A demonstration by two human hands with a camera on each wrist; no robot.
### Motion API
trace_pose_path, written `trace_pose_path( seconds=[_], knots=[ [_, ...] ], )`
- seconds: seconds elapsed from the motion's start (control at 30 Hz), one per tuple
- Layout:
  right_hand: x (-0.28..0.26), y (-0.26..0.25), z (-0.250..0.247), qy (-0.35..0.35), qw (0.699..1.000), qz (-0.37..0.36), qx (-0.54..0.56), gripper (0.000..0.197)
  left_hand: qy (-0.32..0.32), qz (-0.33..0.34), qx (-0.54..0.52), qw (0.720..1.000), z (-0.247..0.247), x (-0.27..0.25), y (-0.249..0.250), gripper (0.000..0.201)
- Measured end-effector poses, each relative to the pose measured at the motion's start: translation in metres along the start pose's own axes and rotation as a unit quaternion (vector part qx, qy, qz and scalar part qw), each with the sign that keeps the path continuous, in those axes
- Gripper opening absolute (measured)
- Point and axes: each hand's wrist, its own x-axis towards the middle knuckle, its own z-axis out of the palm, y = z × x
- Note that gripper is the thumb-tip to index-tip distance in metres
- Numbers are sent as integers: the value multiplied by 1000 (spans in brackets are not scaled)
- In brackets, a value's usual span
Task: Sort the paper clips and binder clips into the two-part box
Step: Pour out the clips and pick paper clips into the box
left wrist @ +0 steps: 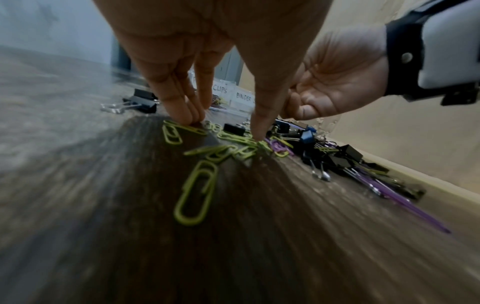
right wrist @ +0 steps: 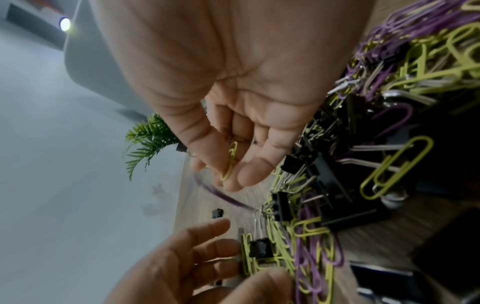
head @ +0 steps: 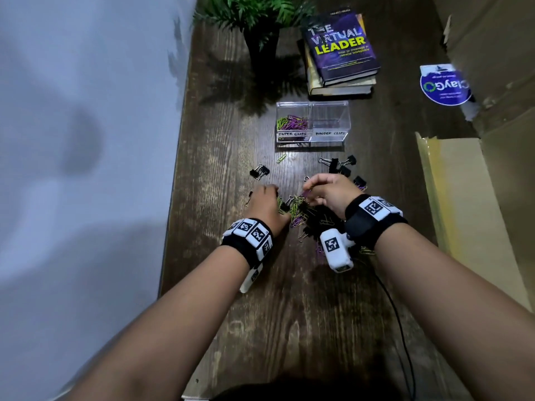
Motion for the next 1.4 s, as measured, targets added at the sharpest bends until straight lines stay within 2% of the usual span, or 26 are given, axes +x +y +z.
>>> trace_pose_path(
  seconds=[0.13, 0.23, 0.37, 0.43, 0.5, 0.6, 0.67, 0.73, 0.8, 0.87, 0.97, 1.03, 1.1, 1.13, 1.17, 1.23, 1.27, 1.33, 1.4],
  knots=[
    [1, 2, 2, -19, 997, 15, 79, 32, -2, 39, 3, 999, 5, -1, 1, 72],
    [1, 2, 7, -7, 996, 29, 79, 33, -18, 49, -23, 998, 5, -1, 0, 69],
    [3, 8, 13, 26, 999, 35, -23, 27, -19, 34, -52, 998, 8, -3, -3, 62],
    [2, 12, 15, 27, 991, 16, -127, 19, -21, 19, -77, 997, 8, -4, -2, 58],
    [-1, 16, 19, 32, 962, -18, -270, 24, -29, 7, -94, 995, 9, -5, 0, 55],
    [-5, 22, 31, 44, 876, -55, -476, 26, -35, -5, -104, 994, 9, -4, 1, 54],
    [-6, 29, 39, 54, 830, -67, -551, 25, -27, -16, -121, 992, 9, -3, -2, 54],
    [-6, 34, 43, 62, 814, -71, -573, 27, -6, -35, -160, 987, 8, -2, -6, 51],
    [-6, 34, 44, 67, 808, -71, -581, 24, 10, -81, -256, 963, 3, -2, -10, 45],
    [-4, 32, 44, 72, 810, -67, -578, 20, 6, -120, -357, 926, -3, -4, -15, 36],
    [-2, 32, 46, 86, 816, -63, -568, 27, -10, -147, -464, 873, -13, -10, -20, 26],
    [-1, 31, 46, 88, 819, -68, -564, 33, -19, -187, -518, 834, -16, -11, -19, 26],
    [0, 29, 43, 91, 831, -68, -544, 25, -29, -229, -531, 815, -16, -13, -18, 30],
    [1, 28, 39, 98, 846, -65, -519, 21, -29, -242, -522, 817, -16, -14, -17, 31],
    [2, 27, 34, 105, 868, -57, -483, 17, -25, -245, -481, 841, -16, -14, -19, 31],
    [3, 24, 25, 116, 919, -45, -375, 14, -15, -217, -313, 925, -19, -18, -20, 27],
    [1, 23, 21, 112, 942, -42, -313, 17, -5, -191, -218, 957, -19, -21, -20, 23],
    [-1, 18, 14, 95, 978, -24, -183, 25, -4, -152, -100, 983, -17, -28, -18, 17],
    [-5, 12, 11, 88, 992, -5, -94, 21, -20, -125, -41, 991, -8, -33, -17, 30]
  ],
)
